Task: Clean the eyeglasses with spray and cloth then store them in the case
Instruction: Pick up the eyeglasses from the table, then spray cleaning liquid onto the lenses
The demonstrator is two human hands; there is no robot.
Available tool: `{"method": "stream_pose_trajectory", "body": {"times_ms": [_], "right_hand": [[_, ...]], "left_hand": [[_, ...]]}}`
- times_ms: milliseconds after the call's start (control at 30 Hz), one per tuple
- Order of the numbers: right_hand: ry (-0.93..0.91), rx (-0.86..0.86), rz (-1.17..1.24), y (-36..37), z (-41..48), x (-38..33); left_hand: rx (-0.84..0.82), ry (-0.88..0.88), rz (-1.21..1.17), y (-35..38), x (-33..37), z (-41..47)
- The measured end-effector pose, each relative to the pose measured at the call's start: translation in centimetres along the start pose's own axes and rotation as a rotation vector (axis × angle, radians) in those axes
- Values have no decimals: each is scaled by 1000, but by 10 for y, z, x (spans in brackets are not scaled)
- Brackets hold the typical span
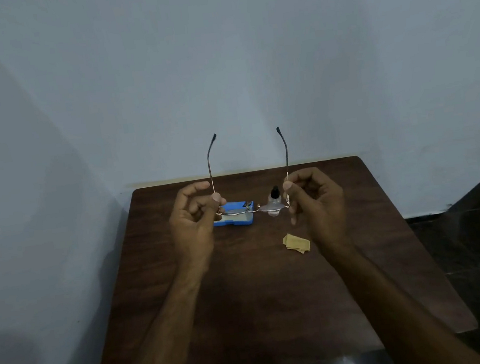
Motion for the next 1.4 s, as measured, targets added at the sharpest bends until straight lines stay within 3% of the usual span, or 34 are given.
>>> {"method": "stream_pose_trajectory", "body": {"times_ms": [267, 433, 533, 667, 800, 900, 1000, 1133, 1400], "right_hand": [[497, 99, 410, 3, 15, 13], [676, 160, 561, 6, 16, 28], [725, 120, 513, 5, 13, 40], [631, 93, 263, -6, 19, 69], [389, 170, -177, -17, 37, 119], [207, 80, -491, -19, 49, 157], [163, -45, -691, -17, 63, 191], [198, -147, -778, -2, 87, 217], [305, -275, -693, 18, 111, 241]], "left_hand": [[-239, -426, -420, 5, -5, -10], [-246, -452, -432, 6, -12, -17], [-184, -491, -420, 5, -21, -16], [-98, -541, -425, 5, -34, -13], [-20, -587, -464, 6, -44, -5], [8, -598, -469, 10, -48, 0], [27, -604, -465, 15, -50, 6], [54, -609, -455, 23, -54, 14], [85, -635, -466, 40, -55, 24]]}}
Point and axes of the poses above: each hand's wrist, its own z-axis towards the middle knuckle, its own y-axis out of the palm, x = y × z, the point moved 4 cm from there along z, towards the middle knuckle, and after that the axes turned 2 degrees about x, right-handed, at the moved point
